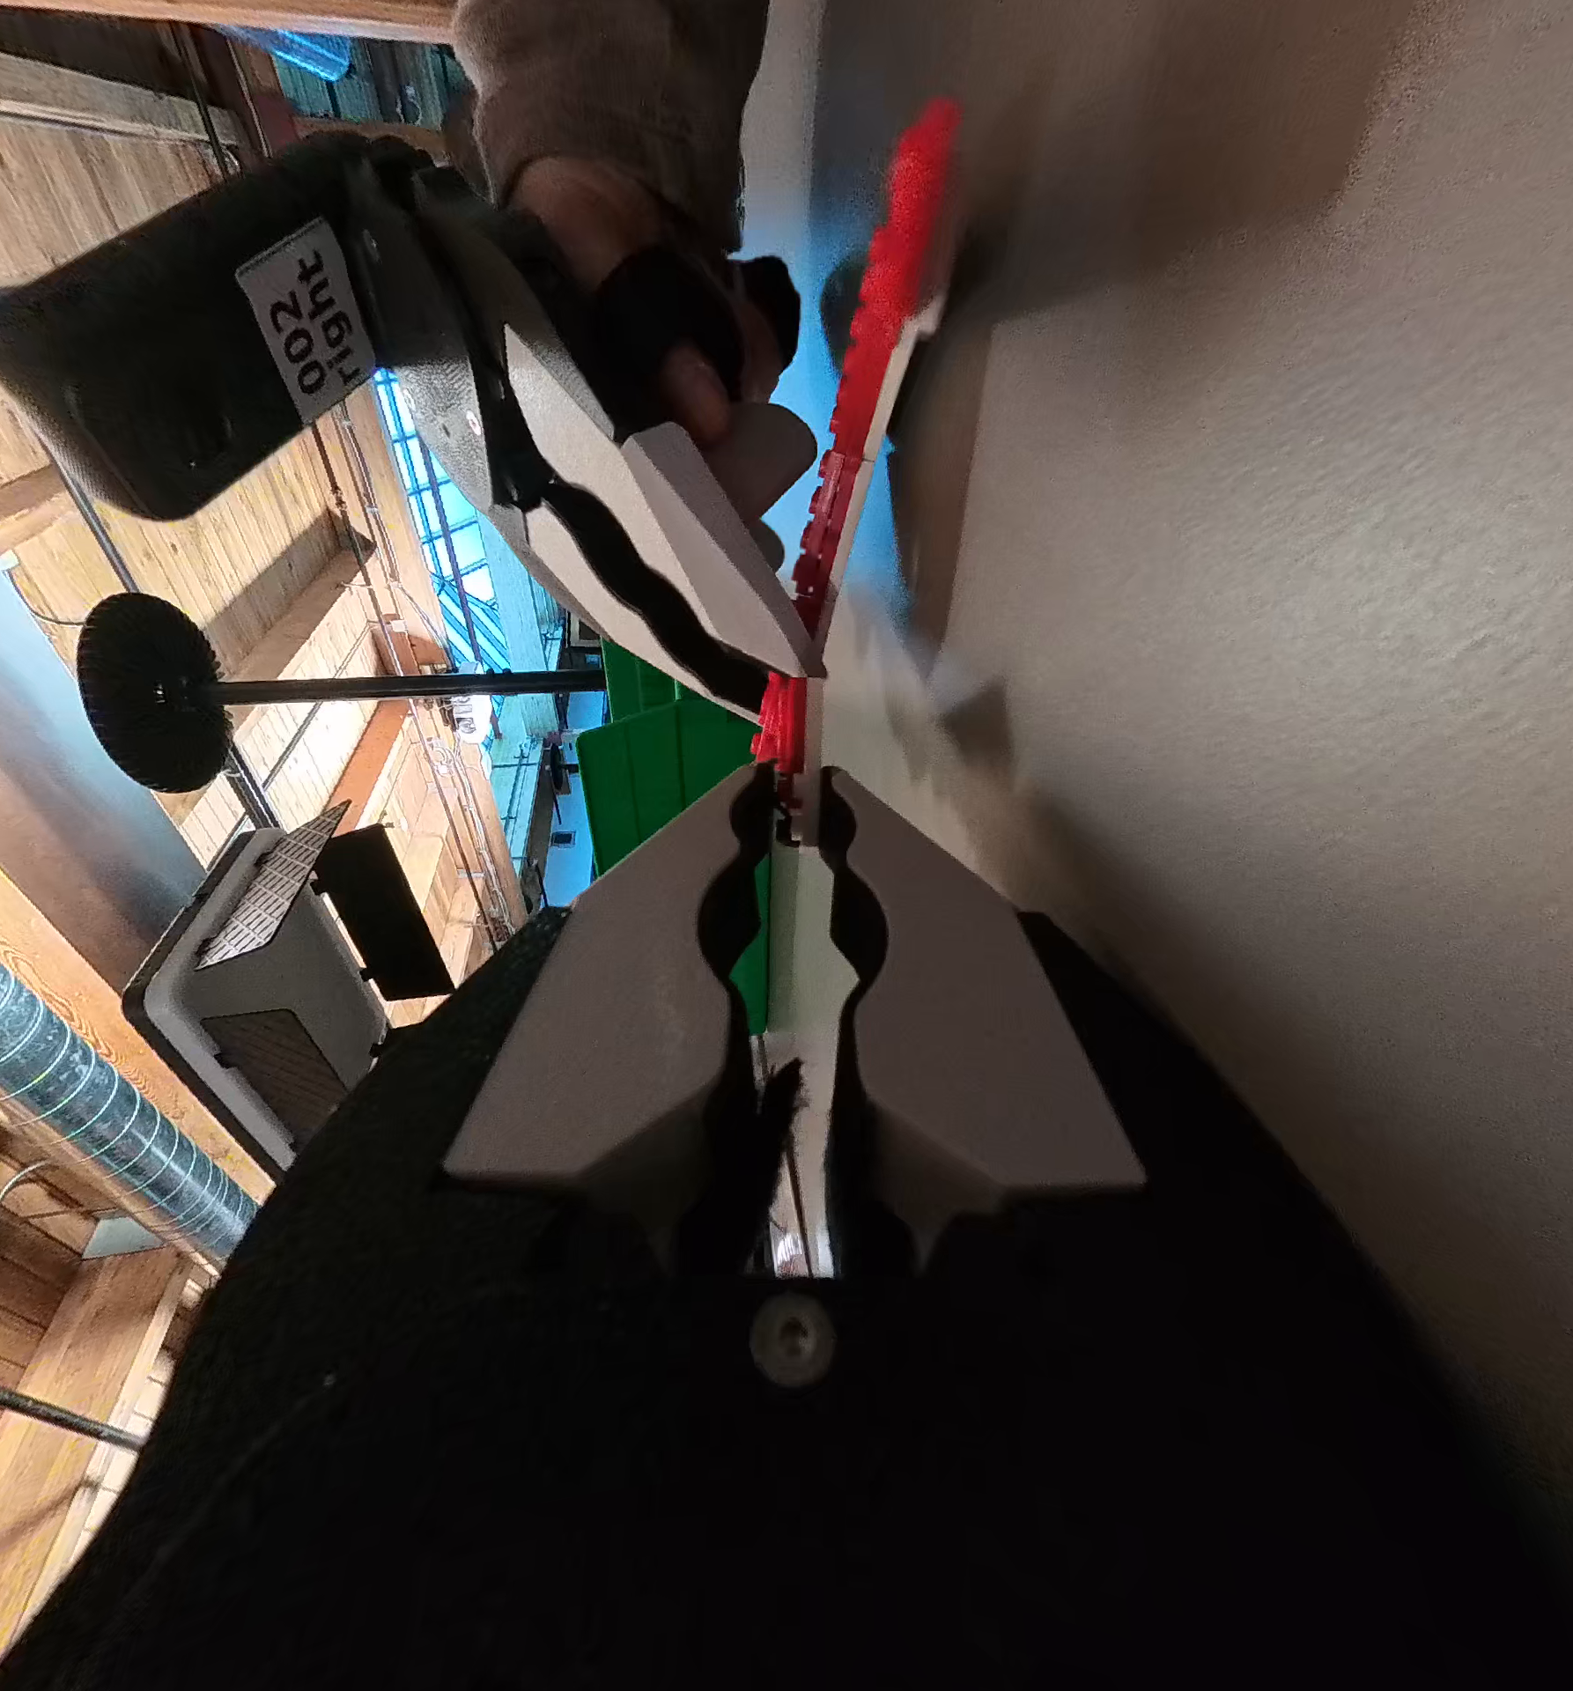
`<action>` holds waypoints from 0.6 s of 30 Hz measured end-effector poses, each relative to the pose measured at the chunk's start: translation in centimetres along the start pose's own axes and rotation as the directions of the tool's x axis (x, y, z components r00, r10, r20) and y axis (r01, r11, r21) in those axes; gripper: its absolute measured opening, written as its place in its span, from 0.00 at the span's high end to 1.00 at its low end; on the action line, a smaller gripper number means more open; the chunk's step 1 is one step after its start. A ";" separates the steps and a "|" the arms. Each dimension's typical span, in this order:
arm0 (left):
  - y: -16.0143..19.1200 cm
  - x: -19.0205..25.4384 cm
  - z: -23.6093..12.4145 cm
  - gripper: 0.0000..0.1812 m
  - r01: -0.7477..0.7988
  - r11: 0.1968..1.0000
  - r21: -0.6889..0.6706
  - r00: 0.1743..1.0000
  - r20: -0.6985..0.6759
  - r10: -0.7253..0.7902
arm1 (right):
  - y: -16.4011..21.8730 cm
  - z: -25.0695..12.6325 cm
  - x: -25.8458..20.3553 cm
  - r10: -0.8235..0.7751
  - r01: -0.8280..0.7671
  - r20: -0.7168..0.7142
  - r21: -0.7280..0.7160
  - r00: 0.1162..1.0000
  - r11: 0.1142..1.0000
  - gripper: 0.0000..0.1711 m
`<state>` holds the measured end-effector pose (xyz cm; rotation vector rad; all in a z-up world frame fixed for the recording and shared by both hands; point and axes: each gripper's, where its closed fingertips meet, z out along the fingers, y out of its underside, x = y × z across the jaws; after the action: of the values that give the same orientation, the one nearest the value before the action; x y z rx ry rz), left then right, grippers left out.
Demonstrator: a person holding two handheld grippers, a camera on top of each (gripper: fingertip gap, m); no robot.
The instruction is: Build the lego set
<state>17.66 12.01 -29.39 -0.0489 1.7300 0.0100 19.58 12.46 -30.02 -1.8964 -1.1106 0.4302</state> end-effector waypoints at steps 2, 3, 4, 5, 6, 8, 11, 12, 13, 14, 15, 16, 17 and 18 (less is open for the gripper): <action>-0.1 0.0 0.0 0.96 0.003 1.000 0.005 1.000 -0.002 -0.003 | 0.0 -0.1 0.0 0.008 -0.008 0.006 0.006 1.000 1.000 0.91; -0.1 0.0 0.0 0.96 0.002 1.000 0.006 1.000 -0.002 -0.002 | 0.0 -0.1 0.0 0.017 -0.017 0.010 0.007 1.000 1.000 0.91; -0.1 0.0 0.0 0.96 -0.001 1.000 0.006 1.000 -0.001 0.001 | 0.0 0.0 0.0 0.018 -0.018 0.010 0.010 1.000 1.000 0.91; -0.1 0.0 0.0 0.96 0.000 1.000 0.003 1.000 -0.001 0.000 | 0.0 0.0 0.0 0.022 -0.022 0.005 0.012 1.000 1.000 0.91; -0.1 0.0 0.0 0.96 -0.001 1.000 0.003 1.000 0.000 0.001 | 0.0 0.0 0.1 0.029 -0.029 0.001 0.012 1.000 0.999 0.91; -0.1 0.0 0.0 0.96 -0.005 1.000 0.001 1.000 0.001 0.005 | 0.0 0.1 0.2 0.036 -0.035 -0.013 0.010 0.999 0.999 0.91; -0.2 0.0 0.0 0.96 -0.009 1.000 -0.002 1.000 0.002 0.009 | 0.0 0.2 0.2 0.035 -0.035 -0.027 0.006 0.999 0.999 0.91; -0.2 0.0 0.0 0.96 -0.008 1.000 -0.002 1.000 0.002 0.008 | 0.0 0.2 0.2 0.039 -0.039 -0.029 0.007 0.999 0.999 0.91; -0.2 0.0 0.1 0.96 -0.008 1.000 -0.002 1.000 0.002 0.008 | 0.0 0.2 0.2 0.042 -0.042 -0.032 0.009 0.999 0.999 0.91; -0.2 0.0 0.1 0.96 -0.008 1.000 -0.001 1.000 0.002 0.008 | 0.0 0.2 0.2 0.041 -0.041 -0.035 0.011 0.999 0.999 0.91; -0.3 0.0 0.1 0.96 -0.008 1.000 -0.001 1.000 0.003 0.008 | 0.0 0.2 0.1 0.036 -0.035 -0.037 0.010 0.999 0.999 0.90; -0.3 0.0 0.1 0.96 -0.007 1.000 -0.002 1.000 0.002 0.007 | 0.1 0.2 0.0 0.028 -0.028 -0.038 0.006 0.999 1.000 0.88; -0.3 0.0 0.1 0.96 -0.006 1.000 -0.002 1.000 0.001 0.006 | 0.1 0.2 0.0 0.018 -0.018 -0.046 0.003 0.999 1.000 0.86; -0.3 0.0 0.1 0.96 -0.005 1.000 -0.002 1.000 0.001 0.005 | 0.1 0.2 -0.1 0.002 -0.002 -0.053 0.001 0.999 1.000 0.85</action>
<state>17.77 11.74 -29.39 -0.0462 1.7296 0.0149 19.45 12.47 -30.27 -1.8979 -1.0735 0.3791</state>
